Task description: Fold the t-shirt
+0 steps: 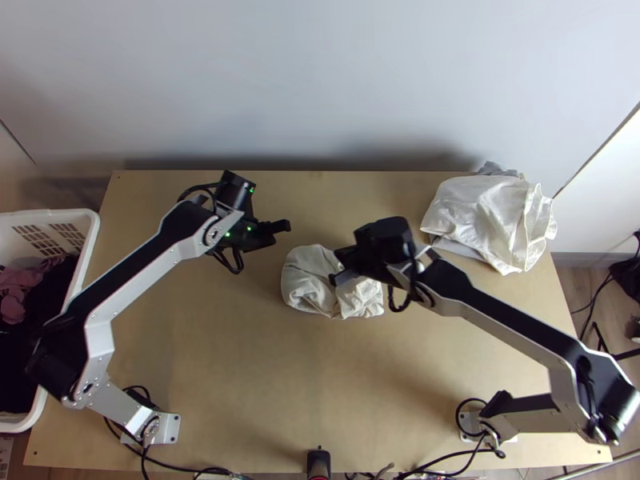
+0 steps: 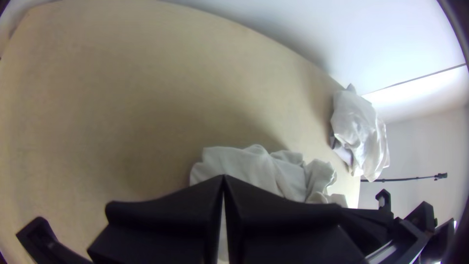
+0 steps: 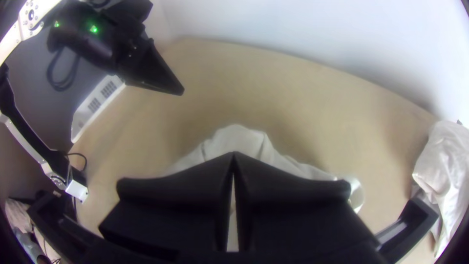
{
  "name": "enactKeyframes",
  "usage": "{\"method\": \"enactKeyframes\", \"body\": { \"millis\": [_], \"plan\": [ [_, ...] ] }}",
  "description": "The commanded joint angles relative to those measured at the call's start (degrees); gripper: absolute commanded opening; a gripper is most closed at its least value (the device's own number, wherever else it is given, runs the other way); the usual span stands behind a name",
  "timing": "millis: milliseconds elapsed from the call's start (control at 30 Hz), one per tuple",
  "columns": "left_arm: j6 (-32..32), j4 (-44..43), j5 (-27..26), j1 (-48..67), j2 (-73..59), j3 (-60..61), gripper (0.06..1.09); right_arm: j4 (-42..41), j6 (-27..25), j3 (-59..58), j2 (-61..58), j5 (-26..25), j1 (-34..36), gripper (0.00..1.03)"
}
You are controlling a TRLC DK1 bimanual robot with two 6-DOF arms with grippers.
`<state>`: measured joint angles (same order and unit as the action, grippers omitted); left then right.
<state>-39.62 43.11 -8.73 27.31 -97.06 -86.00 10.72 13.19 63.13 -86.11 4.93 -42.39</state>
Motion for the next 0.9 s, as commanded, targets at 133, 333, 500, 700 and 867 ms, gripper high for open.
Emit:
{"method": "enactKeyframes", "body": {
  "millis": [133, 333, 500, 700, 867],
  "plan": [
    [5.34, 1.89, -4.01, 3.01, -2.61, -1.02, 0.1, -0.61, 0.08, 3.22, -9.08, -1.24, -0.76, 0.03],
    [6.83, -0.05, -11.31, 2.75, -0.94, 1.27, 0.09, -0.96, 0.08, 4.01, -12.33, -3.08, -2.34, 0.03],
    [8.06, -4.7, -10.96, 2.66, -1.21, 5.66, 0.09, -0.79, 0.26, 4.01, -13.21, -3.08, -2.96, 0.03],
    [8.33, -7.6, -10.78, 3.45, -2.61, 7.69, 0.09, -0.09, 0.34, 3.66, -13.65, -3.08, -4.1, 0.03],
    [7.1, -9.63, -11.22, 4.59, -5.86, 6.72, 0.09, 1.58, 0.26, 2.43, -14.0, -3.08, -5.51, 0.03]
  ]
}}
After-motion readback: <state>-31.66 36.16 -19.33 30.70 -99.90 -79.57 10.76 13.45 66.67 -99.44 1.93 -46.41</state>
